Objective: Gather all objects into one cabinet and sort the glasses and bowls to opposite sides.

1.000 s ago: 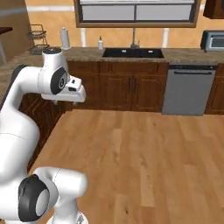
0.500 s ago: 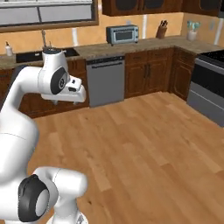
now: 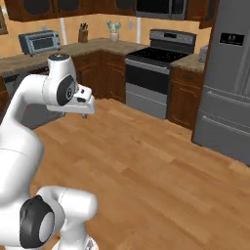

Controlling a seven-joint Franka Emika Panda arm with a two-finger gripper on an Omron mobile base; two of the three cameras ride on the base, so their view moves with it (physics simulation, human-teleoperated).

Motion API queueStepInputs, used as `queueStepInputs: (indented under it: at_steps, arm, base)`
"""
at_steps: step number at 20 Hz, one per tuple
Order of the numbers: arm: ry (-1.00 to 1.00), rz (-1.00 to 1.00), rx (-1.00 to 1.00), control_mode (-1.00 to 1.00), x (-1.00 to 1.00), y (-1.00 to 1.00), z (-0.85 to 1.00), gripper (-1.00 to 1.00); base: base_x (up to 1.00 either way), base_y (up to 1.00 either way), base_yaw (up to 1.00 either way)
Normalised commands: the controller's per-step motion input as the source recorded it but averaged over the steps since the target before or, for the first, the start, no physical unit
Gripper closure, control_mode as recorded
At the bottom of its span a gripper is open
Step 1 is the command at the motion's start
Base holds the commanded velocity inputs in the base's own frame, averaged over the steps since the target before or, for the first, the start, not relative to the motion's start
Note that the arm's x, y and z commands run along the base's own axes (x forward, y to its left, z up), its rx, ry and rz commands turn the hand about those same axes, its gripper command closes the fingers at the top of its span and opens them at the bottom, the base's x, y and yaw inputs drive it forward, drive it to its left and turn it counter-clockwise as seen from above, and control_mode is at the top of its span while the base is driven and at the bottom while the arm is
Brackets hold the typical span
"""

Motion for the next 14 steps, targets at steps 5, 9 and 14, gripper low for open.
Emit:
queueStepInputs:
  at_steps: [5,9,14]
  arm:
    - [0.00,0.00,0.00,1.00,0.00,0.00,0.00,-1.00]
    - [0.00,0.00,0.00,1.00,0.00,0.00,0.00,-1.00]
    - [0.00,0.00,0.00,1.00,0.00,0.00,0.00,-1.00]
  base:
    - [0.69,0.18,-0.57]
    - [1.00,0.73,-0.13]
    - [1.00,0.57,0.04]
